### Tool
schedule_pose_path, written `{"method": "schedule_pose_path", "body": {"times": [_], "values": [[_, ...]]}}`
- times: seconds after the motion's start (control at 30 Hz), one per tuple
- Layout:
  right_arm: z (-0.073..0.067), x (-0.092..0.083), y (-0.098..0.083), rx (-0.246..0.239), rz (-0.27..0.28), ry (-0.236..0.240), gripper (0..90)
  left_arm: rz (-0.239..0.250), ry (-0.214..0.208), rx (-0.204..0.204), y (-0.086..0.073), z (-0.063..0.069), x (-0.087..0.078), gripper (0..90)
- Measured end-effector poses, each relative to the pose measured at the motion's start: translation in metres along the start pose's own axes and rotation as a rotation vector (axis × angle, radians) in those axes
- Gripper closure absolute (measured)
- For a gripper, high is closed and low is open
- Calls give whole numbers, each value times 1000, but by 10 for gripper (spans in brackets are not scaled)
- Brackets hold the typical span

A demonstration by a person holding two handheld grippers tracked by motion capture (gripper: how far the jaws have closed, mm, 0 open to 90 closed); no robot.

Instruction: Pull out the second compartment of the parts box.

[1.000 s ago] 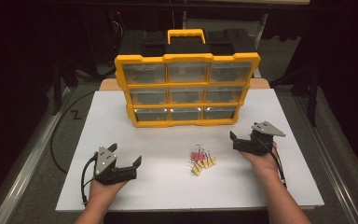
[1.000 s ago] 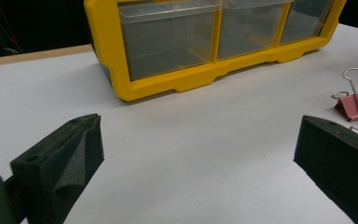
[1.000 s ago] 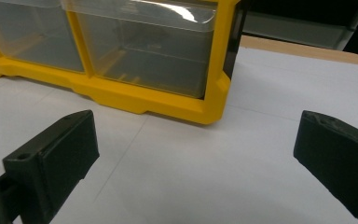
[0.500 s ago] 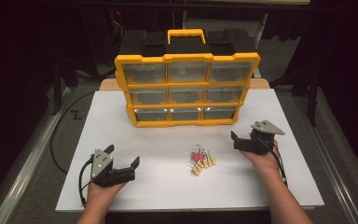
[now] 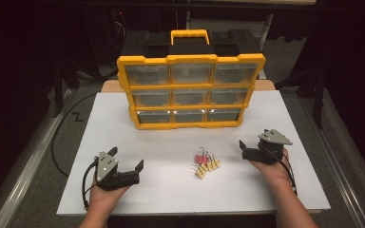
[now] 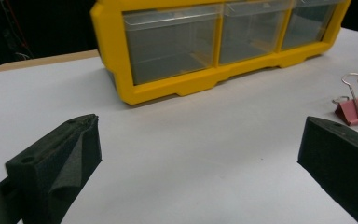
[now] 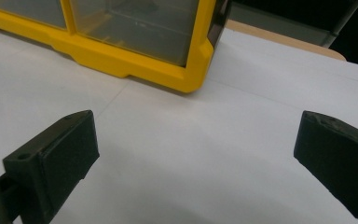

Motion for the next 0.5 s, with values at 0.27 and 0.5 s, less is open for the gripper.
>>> {"method": "schedule_pose_path", "body": {"times": [0.27, 0.5], "values": [[2, 2, -3, 19, -26, 0, 10, 1, -10, 20, 1, 4, 0, 3], [3, 2, -3, 6, -35, 7, 8, 10, -12, -19, 0, 1, -1, 3]]}}
Point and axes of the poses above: each handheld gripper's, and its own axes: x roughly forward along the jaws, y roughly out of its top, z roughly to its right, the point moved 3 cm from there along x, roughly forward along the jaws, and after that the axes turned 10 degrees about -y, right-handed, at the moved point
